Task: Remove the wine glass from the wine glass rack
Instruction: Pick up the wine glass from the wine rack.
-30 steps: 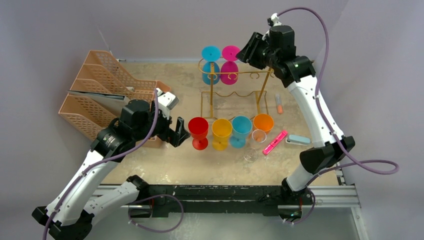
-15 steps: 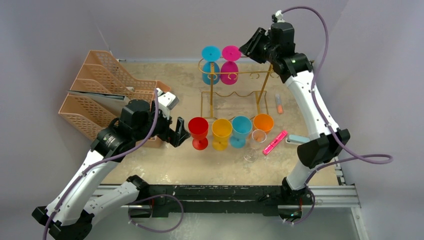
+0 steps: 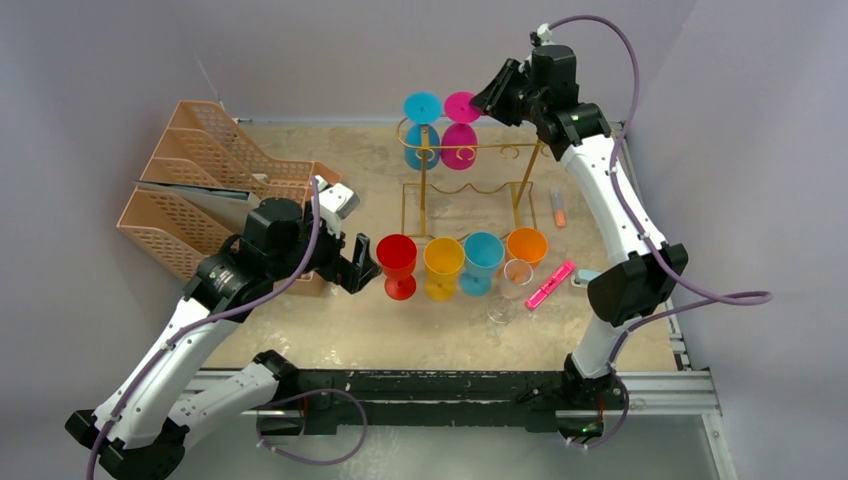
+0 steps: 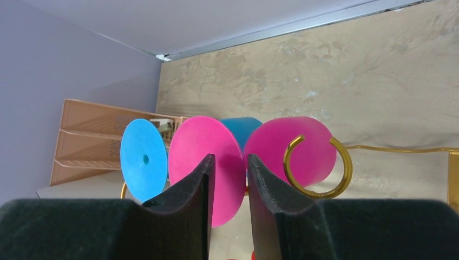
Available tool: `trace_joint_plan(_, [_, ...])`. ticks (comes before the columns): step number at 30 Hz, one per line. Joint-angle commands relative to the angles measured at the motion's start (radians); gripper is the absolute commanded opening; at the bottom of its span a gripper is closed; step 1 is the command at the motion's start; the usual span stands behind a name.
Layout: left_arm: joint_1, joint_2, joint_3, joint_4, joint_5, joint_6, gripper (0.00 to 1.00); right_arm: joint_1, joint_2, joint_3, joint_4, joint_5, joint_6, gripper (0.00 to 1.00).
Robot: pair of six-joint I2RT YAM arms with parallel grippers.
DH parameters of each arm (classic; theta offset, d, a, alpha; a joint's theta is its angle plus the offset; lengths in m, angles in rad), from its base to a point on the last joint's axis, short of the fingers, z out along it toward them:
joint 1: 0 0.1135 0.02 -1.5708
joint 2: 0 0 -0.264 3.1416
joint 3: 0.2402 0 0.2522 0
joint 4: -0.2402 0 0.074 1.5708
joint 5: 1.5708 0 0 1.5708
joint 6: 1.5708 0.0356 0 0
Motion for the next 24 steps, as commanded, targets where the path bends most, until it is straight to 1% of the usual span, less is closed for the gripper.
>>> trace_joint_plan(1, [0.004,0.001,-0.005,0.01,0.006,0.015,1.0,-0.002,-0.015,0.03,0.001,-0.036,0.007,0.29])
trace_joint_plan(4, [0.004,0.001,-0.006,0.007,0.013,0.011,1.0,-0.003,-0.02,0.033,0.008,-0.064,-0.005,0.25])
trace_joint_plan(10, [0.004,0.004,-0.008,-0.002,0.022,0.002,1.0,-0.004,-0.025,0.048,-0.006,-0.101,-0.026,0.23])
trace_joint_plan(15, [0.004,0.001,-0.007,-0.005,0.025,-0.004,1.0,-0.005,-0.024,0.054,-0.01,-0.126,-0.02,0.1])
trace_joint_plan(19, [0.004,0.004,-0.009,-0.006,0.034,-0.009,1.0,-0.005,-0.016,0.063,-0.008,-0.149,-0.003,0.07])
trace_joint_plan(21, [0.004,0.007,-0.008,-0.008,0.037,-0.009,1.0,-0.005,-0.016,0.062,-0.007,-0.147,0.006,0.04])
trace_joint_plan(22, [0.004,0.007,-0.007,-0.009,0.037,-0.009,1.0,-0.005,-0.016,0.062,-0.005,-0.146,0.011,0.01])
trace_joint_plan(24, [0.004,0.006,-0.005,-0.012,0.033,-0.011,1.0,-0.009,-0.021,0.061,0.005,-0.145,0.026,0.0])
